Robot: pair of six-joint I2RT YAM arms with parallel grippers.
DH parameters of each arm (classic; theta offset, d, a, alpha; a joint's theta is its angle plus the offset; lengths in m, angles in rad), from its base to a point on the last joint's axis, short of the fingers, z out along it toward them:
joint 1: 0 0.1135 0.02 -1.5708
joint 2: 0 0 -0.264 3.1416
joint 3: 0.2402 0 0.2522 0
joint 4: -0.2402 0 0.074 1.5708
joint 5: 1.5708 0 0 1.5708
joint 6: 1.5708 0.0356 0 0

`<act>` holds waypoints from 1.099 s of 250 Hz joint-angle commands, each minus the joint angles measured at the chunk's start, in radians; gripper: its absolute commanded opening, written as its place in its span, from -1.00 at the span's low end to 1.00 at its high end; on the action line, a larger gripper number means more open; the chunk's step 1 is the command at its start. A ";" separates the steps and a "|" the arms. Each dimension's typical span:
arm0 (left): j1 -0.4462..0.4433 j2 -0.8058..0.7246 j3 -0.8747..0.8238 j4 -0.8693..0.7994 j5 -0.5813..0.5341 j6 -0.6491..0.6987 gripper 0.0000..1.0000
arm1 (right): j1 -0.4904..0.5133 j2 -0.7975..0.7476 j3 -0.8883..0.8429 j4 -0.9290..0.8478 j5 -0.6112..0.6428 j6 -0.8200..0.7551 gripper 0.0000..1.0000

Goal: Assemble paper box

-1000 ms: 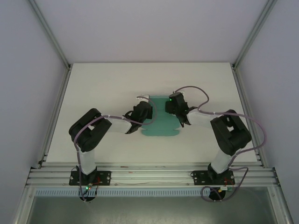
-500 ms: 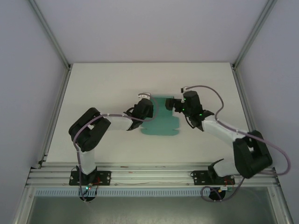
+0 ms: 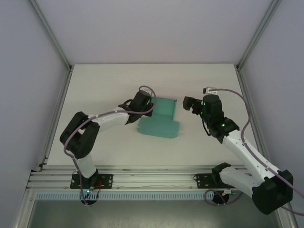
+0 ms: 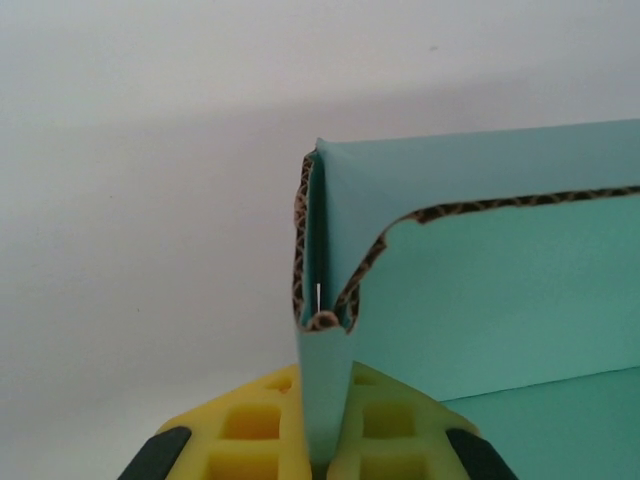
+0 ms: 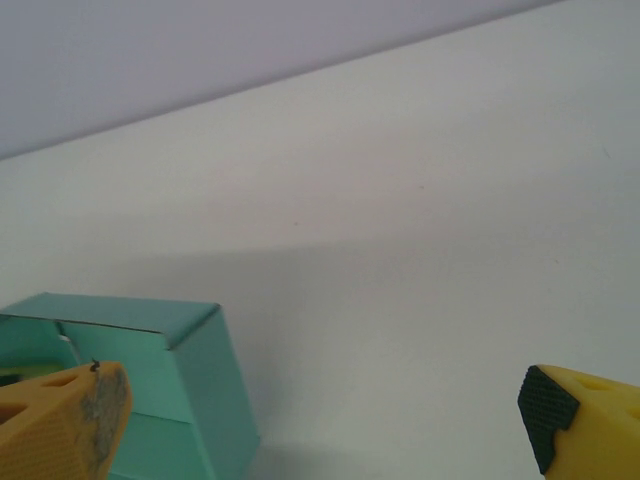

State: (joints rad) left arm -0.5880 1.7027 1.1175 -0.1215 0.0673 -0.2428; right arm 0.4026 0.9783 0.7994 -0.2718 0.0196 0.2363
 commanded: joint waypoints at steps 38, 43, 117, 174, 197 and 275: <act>0.006 0.010 0.193 -0.620 0.193 0.400 -1.00 | -0.008 0.030 0.107 -0.265 0.036 -0.010 1.00; 0.004 0.023 0.205 -0.649 0.186 0.422 -1.00 | -0.011 0.037 0.110 -0.273 0.035 -0.016 1.00; -0.004 0.164 0.337 -0.648 -0.007 0.337 -1.00 | -0.021 0.080 0.093 -0.301 -0.035 -0.026 1.00; -0.006 0.141 0.229 -0.359 -0.172 0.127 -1.00 | -0.107 0.140 0.013 -0.233 -0.333 -0.023 0.93; -0.006 0.076 0.125 -0.210 -0.164 0.103 -1.00 | -0.132 0.169 -0.034 -0.136 -0.475 -0.030 0.82; -0.006 -0.031 -0.061 0.042 -0.142 0.022 -1.00 | -0.135 0.380 -0.041 0.102 -0.699 -0.228 0.69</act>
State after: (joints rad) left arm -0.5938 1.7012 1.0779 -0.2173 -0.0525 -0.1555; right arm 0.2691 1.2942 0.7204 -0.2714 -0.5430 0.1181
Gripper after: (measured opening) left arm 0.079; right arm 0.861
